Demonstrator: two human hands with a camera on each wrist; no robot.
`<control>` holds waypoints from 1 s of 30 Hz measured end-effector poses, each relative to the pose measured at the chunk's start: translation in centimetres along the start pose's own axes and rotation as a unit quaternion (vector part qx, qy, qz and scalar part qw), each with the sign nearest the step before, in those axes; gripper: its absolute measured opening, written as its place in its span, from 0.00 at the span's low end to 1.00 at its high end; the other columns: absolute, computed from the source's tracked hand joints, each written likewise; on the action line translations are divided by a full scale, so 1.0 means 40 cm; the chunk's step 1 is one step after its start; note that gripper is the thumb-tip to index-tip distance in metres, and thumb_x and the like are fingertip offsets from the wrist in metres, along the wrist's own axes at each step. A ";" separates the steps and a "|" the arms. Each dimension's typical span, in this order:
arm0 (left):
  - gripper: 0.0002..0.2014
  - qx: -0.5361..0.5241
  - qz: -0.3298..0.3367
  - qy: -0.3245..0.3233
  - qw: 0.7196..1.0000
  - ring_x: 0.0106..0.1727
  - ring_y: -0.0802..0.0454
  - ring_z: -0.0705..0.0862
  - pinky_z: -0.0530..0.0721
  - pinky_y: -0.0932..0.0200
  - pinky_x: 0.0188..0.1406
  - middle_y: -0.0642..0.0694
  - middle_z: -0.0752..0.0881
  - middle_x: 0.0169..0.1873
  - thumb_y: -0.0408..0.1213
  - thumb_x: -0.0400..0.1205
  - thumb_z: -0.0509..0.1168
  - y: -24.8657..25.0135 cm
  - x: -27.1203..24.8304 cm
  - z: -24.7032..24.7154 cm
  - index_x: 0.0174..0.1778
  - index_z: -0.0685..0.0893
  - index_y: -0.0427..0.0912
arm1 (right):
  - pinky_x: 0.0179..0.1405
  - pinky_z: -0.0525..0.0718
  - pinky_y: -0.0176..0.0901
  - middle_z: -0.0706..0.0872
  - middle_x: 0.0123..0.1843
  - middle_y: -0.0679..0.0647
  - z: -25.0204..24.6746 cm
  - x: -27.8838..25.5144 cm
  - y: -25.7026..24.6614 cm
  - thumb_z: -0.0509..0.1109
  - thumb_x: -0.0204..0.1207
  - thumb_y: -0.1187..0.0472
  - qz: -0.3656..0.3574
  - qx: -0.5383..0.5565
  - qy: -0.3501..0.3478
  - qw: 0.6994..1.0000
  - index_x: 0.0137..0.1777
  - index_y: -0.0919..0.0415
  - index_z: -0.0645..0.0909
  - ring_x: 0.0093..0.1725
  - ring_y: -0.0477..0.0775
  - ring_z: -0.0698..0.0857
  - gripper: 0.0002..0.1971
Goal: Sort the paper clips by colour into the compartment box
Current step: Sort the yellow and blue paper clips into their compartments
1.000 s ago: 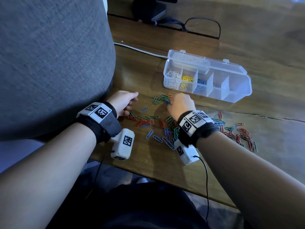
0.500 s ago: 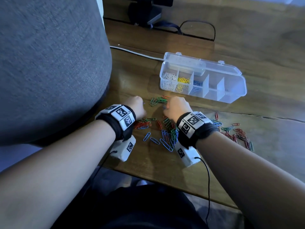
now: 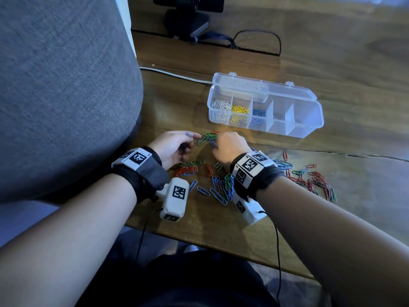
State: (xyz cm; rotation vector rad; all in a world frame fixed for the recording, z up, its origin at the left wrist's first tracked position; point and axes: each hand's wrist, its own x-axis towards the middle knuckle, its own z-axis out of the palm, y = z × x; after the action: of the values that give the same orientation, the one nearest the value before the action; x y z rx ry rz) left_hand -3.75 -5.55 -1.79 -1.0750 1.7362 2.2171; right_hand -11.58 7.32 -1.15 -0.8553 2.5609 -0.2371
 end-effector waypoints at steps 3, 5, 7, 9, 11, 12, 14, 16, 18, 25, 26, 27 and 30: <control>0.12 -0.017 -0.018 0.021 0.999 0.28 0.56 0.70 0.68 0.67 0.21 0.48 0.72 0.28 0.28 0.83 0.53 0.003 -0.007 -0.016 0.44 0.83 0.39 | 0.44 0.74 0.44 0.83 0.57 0.64 -0.002 0.000 -0.014 0.63 0.78 0.62 -0.011 -0.001 0.012 1.000 0.55 0.67 0.79 0.56 0.65 0.83 0.10; 0.12 -0.036 -0.038 0.021 0.998 0.31 0.56 0.75 0.75 0.67 0.23 0.47 0.76 0.31 0.34 0.85 0.54 0.003 -0.016 -0.024 0.45 0.83 0.38 | 0.46 0.77 0.45 0.84 0.57 0.64 -0.004 0.004 -0.024 0.62 0.79 0.66 -0.017 -0.016 0.013 1.000 0.56 0.68 0.80 0.56 0.65 0.84 0.10; 0.16 -0.086 -0.064 0.004 0.994 0.36 0.53 0.81 0.84 0.64 0.29 0.43 0.82 0.36 0.41 0.87 0.53 0.005 -0.027 -0.033 0.48 0.82 0.36 | 0.48 0.80 0.46 0.85 0.57 0.65 -0.007 0.009 -0.031 0.62 0.79 0.68 -0.017 -0.028 0.013 0.999 0.55 0.69 0.81 0.56 0.65 0.84 0.09; 0.23 -0.149 -0.083 -0.021 0.985 0.43 0.48 0.85 0.88 0.59 0.36 0.38 0.85 0.43 0.48 0.87 0.49 0.008 -0.036 -0.044 0.53 0.81 0.32 | 0.46 0.80 0.45 0.85 0.56 0.64 -0.008 0.009 -0.031 0.63 0.79 0.67 -0.014 -0.035 0.003 0.999 0.55 0.69 0.81 0.56 0.64 0.85 0.09; 0.29 -0.186 -0.091 -0.043 0.977 0.47 0.46 0.86 0.89 0.55 0.40 0.36 0.85 0.48 0.53 0.87 0.46 0.011 -0.040 -0.051 0.58 0.79 0.29 | 0.43 0.78 0.44 0.85 0.56 0.62 -0.008 0.006 -0.024 0.65 0.79 0.64 -0.011 -0.038 -0.017 0.999 0.55 0.68 0.81 0.55 0.62 0.85 0.10; 0.30 -0.193 -0.092 -0.050 0.976 0.47 0.45 0.86 0.89 0.53 0.41 0.35 0.85 0.49 0.54 0.87 0.45 0.013 -0.041 -0.052 0.59 0.79 0.29 | 0.42 0.78 0.43 0.85 0.55 0.62 -0.008 0.003 -0.020 0.65 0.78 0.63 -0.012 -0.039 -0.030 0.999 0.55 0.68 0.81 0.54 0.62 0.85 0.10; 0.32 -0.198 -0.093 -0.058 0.974 0.44 0.45 0.89 0.89 0.51 0.42 0.34 0.86 0.49 0.55 0.87 0.44 0.013 -0.042 -0.052 0.58 0.79 0.28 | 0.40 0.76 0.42 0.85 0.53 0.61 -0.006 -0.004 -0.015 0.66 0.78 0.62 -0.018 -0.044 -0.046 0.998 0.53 0.67 0.81 0.52 0.62 0.84 0.09; 0.31 -0.201 -0.095 -0.066 0.973 0.40 0.45 0.90 0.89 0.50 0.43 0.33 0.87 0.48 0.54 0.87 0.43 0.012 -0.041 -0.045 0.58 0.80 0.28 | 0.40 0.76 0.41 0.84 0.50 0.60 -0.005 -0.011 -0.003 0.67 0.76 0.62 -0.021 -0.030 -0.044 0.998 0.49 0.63 0.80 0.50 0.61 0.84 0.06; 0.26 -0.202 -0.091 -0.073 0.972 0.39 0.45 0.91 0.89 0.51 0.41 0.34 0.88 0.45 0.48 0.88 0.45 0.013 -0.043 -0.036 0.56 0.80 0.29 | 0.39 0.78 0.39 0.84 0.46 0.57 -0.015 -0.022 0.025 0.68 0.75 0.62 -0.002 0.071 -0.008 0.997 0.45 0.60 0.80 0.45 0.56 0.83 0.02; 0.13 -0.014 -0.037 -0.077 0.996 0.20 0.61 0.80 0.83 0.70 0.22 0.44 0.78 0.31 0.23 0.85 0.51 0.091 -0.006 0.094 0.43 0.79 0.37 | 0.21 0.74 0.33 0.77 0.30 0.56 -0.144 -0.071 0.230 0.65 0.74 0.74 0.144 0.497 0.110 0.848 0.36 0.63 0.80 0.26 0.50 0.73 0.09; 0.13 0.019 -0.029 -0.083 0.996 0.19 0.63 0.79 0.82 0.71 0.21 0.45 0.76 0.31 0.23 0.85 0.51 0.108 0.008 0.126 0.41 0.78 0.39 | 0.19 0.74 0.32 0.77 0.30 0.57 -0.164 -0.069 0.253 0.66 0.75 0.74 0.156 0.514 0.117 0.836 0.34 0.63 0.79 0.25 0.49 0.73 0.10; 0.13 0.046 -0.022 -0.093 0.994 0.18 0.64 0.78 0.81 0.71 0.20 0.45 0.75 0.31 0.23 0.85 0.51 0.128 0.018 0.161 0.40 0.77 0.40 | 0.19 0.75 0.31 0.76 0.29 0.57 -0.180 -0.061 0.273 0.66 0.75 0.74 0.159 0.520 0.124 0.830 0.33 0.62 0.77 0.24 0.49 0.74 0.11; 0.14 0.088 0.021 -0.096 0.991 0.26 0.60 0.79 0.83 0.70 0.21 0.47 0.76 0.29 0.21 0.84 0.53 0.188 0.056 0.255 0.36 0.75 0.42 | 0.20 0.79 0.33 0.78 0.29 0.58 -0.219 -0.023 0.297 0.67 0.75 0.75 0.140 0.513 0.139 0.836 0.33 0.64 0.77 0.21 0.46 0.76 0.11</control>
State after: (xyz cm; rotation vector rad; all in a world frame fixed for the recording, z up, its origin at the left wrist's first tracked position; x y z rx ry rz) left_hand -13.74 0.32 3.75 -0.7674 1.8449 2.0648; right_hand -21.18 17.53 3.56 -0.0195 2.2128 -1.5408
